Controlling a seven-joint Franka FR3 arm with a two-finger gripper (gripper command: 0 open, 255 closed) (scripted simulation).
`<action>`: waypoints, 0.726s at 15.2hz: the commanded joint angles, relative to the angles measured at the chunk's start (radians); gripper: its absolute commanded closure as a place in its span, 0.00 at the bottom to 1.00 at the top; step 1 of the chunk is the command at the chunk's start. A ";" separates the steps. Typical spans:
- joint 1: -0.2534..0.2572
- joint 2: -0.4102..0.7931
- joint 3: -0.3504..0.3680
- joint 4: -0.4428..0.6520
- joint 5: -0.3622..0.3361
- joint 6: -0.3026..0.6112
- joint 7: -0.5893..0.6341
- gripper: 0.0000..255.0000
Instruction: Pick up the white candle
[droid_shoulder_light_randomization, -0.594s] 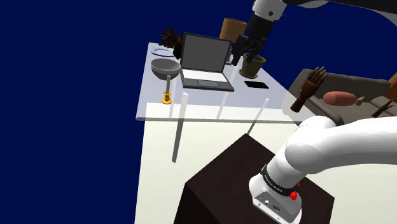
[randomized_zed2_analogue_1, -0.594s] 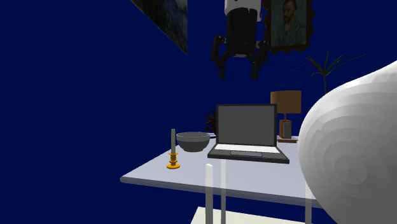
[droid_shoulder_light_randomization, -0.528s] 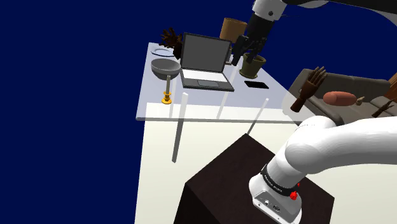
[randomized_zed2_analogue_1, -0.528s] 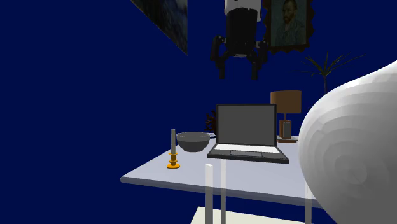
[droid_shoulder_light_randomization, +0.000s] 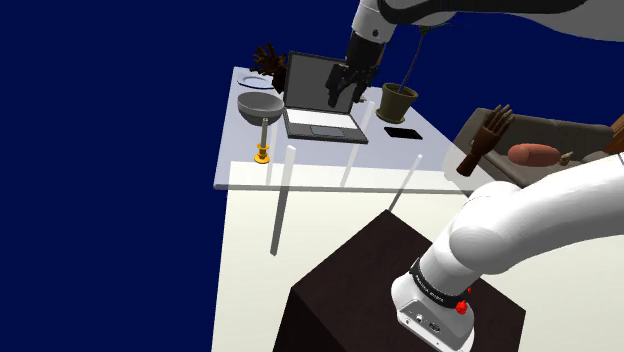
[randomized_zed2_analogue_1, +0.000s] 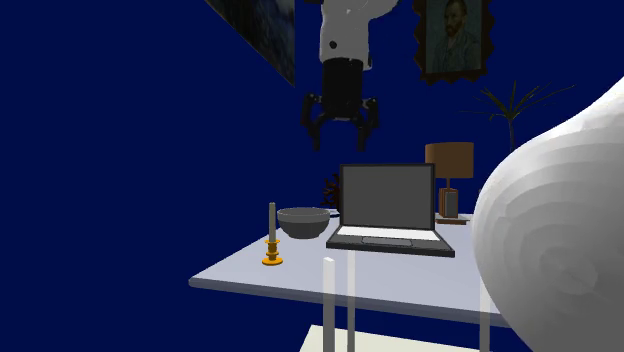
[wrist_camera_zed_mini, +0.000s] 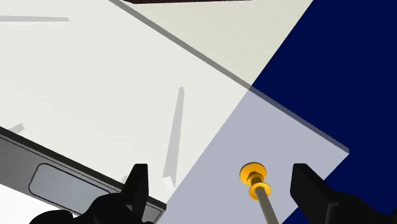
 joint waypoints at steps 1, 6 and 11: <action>0.010 0.068 0.012 0.026 0.006 0.041 0.008 0.00; 0.028 0.249 0.036 0.116 0.014 0.130 0.020 0.00; 0.045 0.433 0.059 0.237 0.012 0.192 0.033 0.00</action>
